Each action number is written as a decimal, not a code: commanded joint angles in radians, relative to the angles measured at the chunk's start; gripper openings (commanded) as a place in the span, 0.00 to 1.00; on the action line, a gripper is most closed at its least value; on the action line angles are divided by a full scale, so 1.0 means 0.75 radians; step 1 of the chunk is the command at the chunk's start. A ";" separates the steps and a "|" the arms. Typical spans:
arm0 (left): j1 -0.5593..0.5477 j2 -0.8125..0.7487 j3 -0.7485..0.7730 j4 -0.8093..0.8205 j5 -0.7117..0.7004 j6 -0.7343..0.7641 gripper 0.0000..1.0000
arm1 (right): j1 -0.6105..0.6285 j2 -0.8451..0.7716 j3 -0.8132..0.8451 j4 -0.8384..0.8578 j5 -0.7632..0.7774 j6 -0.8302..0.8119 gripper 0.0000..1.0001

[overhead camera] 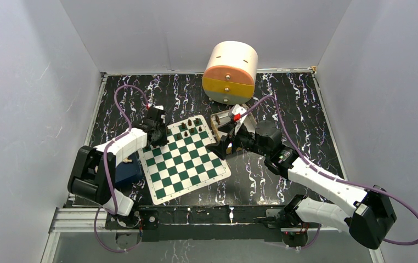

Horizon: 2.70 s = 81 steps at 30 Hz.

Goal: Set up the chess pieces on the board
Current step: Place the chess piece on the chessboard.

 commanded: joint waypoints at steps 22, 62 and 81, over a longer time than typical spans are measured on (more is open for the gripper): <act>0.028 0.054 0.014 0.085 -0.048 0.027 0.10 | 0.003 -0.009 0.060 0.028 -0.008 -0.048 0.99; 0.042 0.093 0.031 0.126 -0.026 0.031 0.18 | 0.003 0.018 0.076 0.000 -0.025 -0.071 0.99; 0.042 -0.112 0.132 -0.032 0.011 0.031 0.41 | 0.001 0.126 0.194 -0.176 0.237 0.293 0.99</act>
